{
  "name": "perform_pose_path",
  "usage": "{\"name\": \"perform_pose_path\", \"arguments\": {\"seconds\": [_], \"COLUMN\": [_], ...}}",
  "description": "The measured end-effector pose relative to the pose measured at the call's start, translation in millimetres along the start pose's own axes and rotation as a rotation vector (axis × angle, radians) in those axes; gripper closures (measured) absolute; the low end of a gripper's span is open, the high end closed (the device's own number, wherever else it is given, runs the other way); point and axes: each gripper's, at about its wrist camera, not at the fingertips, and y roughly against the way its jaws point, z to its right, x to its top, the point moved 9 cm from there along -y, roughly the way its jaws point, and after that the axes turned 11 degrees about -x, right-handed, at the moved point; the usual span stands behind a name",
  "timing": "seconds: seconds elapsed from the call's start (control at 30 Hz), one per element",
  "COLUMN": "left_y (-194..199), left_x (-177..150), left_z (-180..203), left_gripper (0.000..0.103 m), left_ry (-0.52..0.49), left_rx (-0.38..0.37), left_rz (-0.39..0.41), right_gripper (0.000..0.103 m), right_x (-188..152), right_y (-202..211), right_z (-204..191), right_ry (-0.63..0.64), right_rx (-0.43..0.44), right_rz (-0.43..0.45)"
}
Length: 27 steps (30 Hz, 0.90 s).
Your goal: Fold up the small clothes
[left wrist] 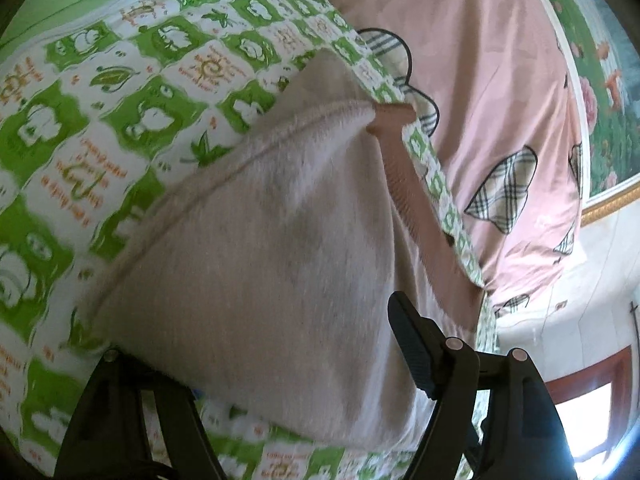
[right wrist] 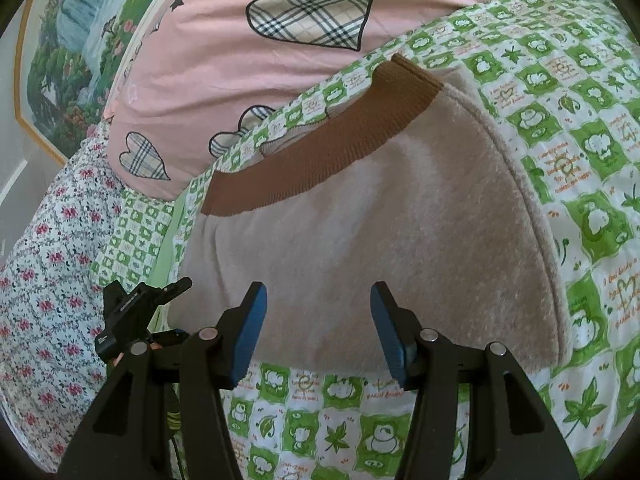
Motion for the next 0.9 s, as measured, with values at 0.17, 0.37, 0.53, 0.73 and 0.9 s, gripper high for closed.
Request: {"name": "perform_pose_path", "arguments": {"seconds": [0.17, 0.37, 0.53, 0.73, 0.9], "left_y": [-5, -4, 6, -3, -37], "left_x": [10, 14, 11, -23, -77], "left_z": [2, 6, 45, 132, 175], "left_gripper": [0.029, 0.078, 0.089, 0.09, 0.091], "left_ry": [-0.02, -0.103, -0.242, -0.474, -0.623], "left_rx": [0.005, 0.047, 0.047, -0.034, -0.07], "left_rz": [0.029, 0.052, 0.085, 0.047, -0.077], "right_gripper": [0.048, 0.047, 0.047, 0.047, 0.045], "right_x": [5, 9, 20, 42, 62], "right_y": [-5, -14, -21, -25, -27], "right_z": [4, 4, 7, 11, 7], "right_ry": [-0.013, -0.016, -0.012, -0.027, -0.114], "right_rx": [0.002, 0.014, 0.022, 0.08, 0.246], "right_rz": [-0.001, -0.009, -0.018, -0.045, -0.101]}}
